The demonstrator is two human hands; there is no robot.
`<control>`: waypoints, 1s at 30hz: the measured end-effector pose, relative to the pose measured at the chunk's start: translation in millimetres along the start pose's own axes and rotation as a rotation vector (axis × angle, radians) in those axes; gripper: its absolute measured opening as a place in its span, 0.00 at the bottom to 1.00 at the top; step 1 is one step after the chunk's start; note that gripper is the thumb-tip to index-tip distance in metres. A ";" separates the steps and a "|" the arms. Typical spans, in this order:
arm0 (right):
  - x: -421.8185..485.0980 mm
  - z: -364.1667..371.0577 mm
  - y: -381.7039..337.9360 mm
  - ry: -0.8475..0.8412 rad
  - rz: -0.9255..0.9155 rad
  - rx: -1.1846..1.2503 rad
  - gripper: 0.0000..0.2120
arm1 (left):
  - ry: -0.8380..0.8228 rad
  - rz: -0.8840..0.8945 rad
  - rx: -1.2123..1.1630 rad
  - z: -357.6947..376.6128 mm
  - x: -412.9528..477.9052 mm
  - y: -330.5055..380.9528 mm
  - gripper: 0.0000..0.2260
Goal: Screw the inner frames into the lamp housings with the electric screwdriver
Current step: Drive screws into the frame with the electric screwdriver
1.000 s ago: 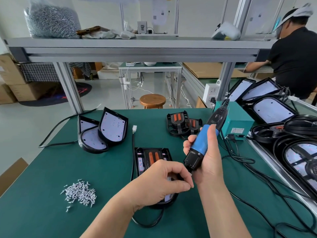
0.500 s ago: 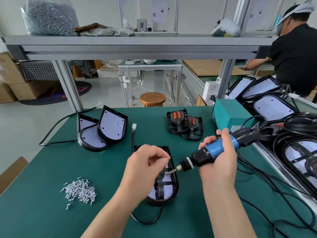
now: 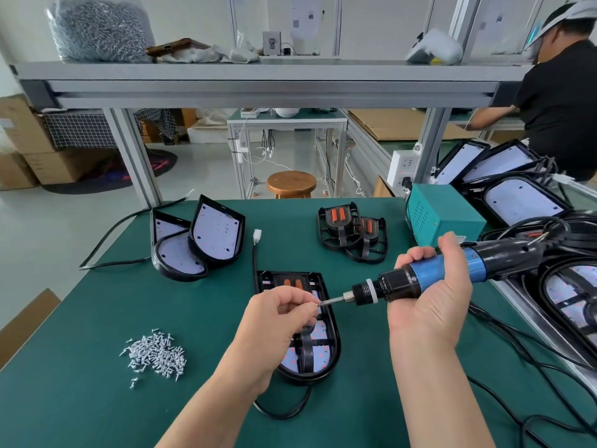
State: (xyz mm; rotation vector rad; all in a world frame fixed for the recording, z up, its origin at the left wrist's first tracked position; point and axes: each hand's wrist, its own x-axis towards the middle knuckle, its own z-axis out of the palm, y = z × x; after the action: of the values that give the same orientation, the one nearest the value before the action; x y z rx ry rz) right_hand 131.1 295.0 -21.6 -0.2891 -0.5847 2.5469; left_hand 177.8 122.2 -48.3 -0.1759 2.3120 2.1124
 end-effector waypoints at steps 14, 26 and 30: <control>-4.3 2.3 4.6 0.000 -0.015 -0.059 0.13 | 0.032 -0.025 -0.114 2.7 -2.8 -6.5 0.06; 2.9 0.1 6.5 0.115 0.038 -0.059 0.18 | 0.205 0.271 0.084 15.8 -7.6 -20.5 0.15; 6.4 0.2 10.0 0.115 0.039 -0.066 0.23 | 0.169 0.342 0.166 15.3 -6.1 -22.5 0.19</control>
State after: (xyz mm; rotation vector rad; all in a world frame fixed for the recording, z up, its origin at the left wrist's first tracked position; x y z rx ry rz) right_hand 121.4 290.4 -26.6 -0.4709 -0.6252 2.5320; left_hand 184.7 135.9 -71.6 0.0496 2.7776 2.0986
